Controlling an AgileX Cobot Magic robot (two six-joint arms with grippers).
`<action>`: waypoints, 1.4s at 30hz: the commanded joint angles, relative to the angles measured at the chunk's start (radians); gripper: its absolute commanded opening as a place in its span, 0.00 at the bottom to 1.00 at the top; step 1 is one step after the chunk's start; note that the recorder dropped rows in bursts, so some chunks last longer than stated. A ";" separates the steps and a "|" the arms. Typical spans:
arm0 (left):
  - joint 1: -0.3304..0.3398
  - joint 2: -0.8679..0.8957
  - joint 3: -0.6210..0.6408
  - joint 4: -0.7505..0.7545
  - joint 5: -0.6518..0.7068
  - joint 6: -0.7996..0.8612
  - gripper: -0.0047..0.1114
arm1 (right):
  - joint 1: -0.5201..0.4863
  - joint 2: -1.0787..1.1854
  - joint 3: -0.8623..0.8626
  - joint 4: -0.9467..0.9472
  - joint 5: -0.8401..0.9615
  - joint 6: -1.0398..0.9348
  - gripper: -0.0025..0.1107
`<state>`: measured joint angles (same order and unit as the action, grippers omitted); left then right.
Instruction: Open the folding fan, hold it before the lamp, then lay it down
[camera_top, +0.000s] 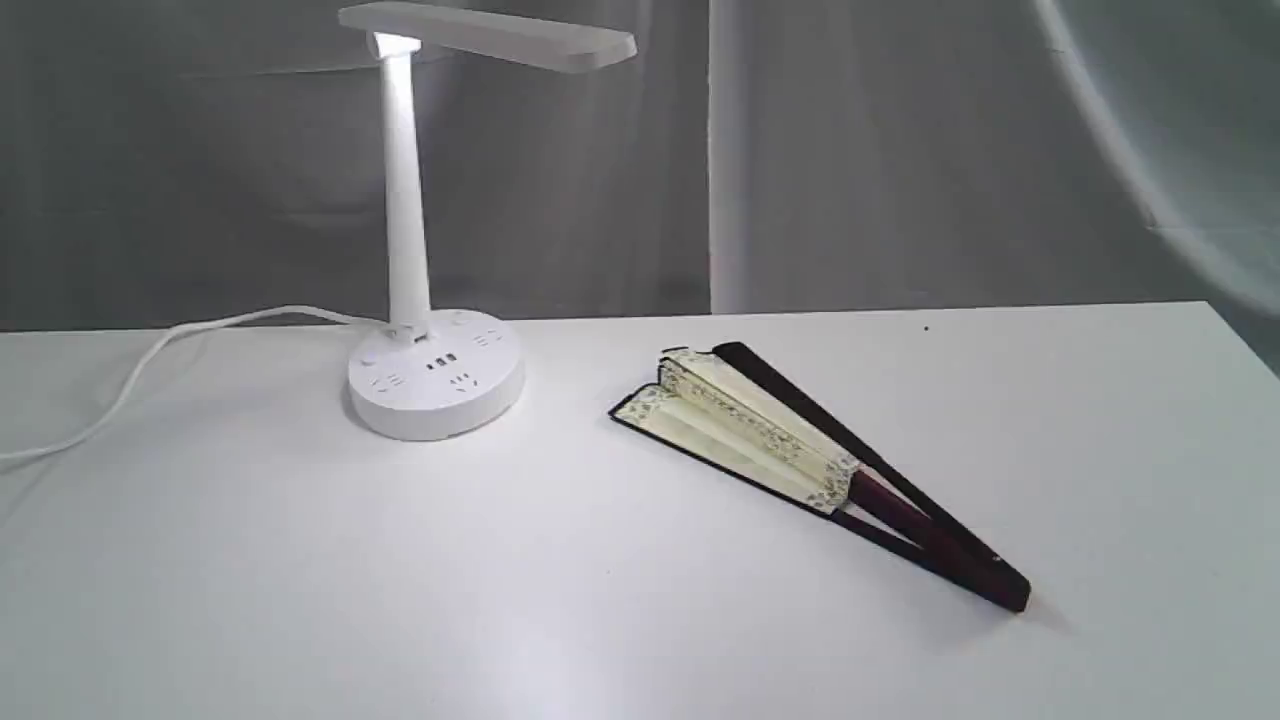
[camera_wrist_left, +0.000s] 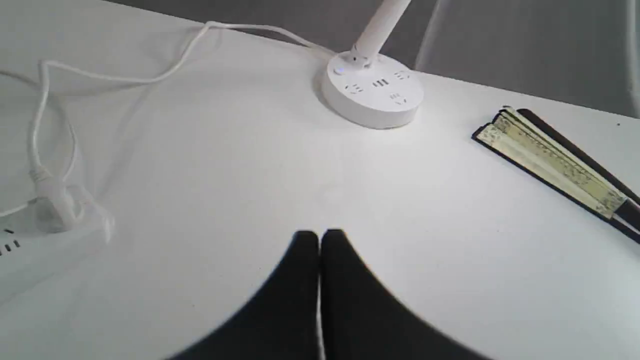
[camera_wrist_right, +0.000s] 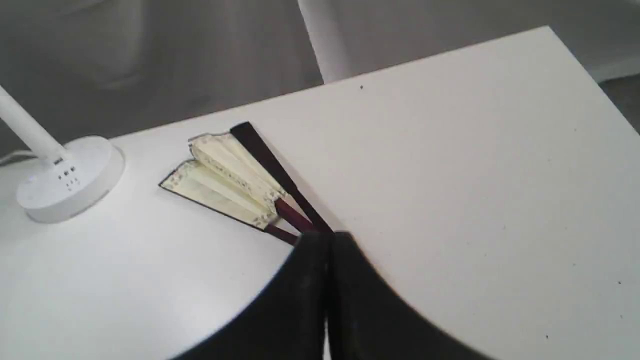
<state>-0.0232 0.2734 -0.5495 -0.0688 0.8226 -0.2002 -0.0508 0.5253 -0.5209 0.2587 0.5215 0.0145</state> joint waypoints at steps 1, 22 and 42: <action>-0.004 0.093 -0.003 -0.029 -0.065 0.002 0.04 | 0.002 0.118 -0.050 -0.011 0.012 -0.044 0.02; -0.004 0.653 -0.176 -0.185 -0.052 0.223 0.04 | 0.002 0.593 -0.191 0.119 0.011 -0.146 0.25; -0.004 0.985 -0.294 -0.183 -0.030 0.257 0.04 | 0.002 0.988 -0.467 0.275 0.163 -0.278 0.26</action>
<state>-0.0232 1.2473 -0.8367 -0.2479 0.8122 0.0458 -0.0508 1.4918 -0.9553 0.5174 0.6631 -0.2499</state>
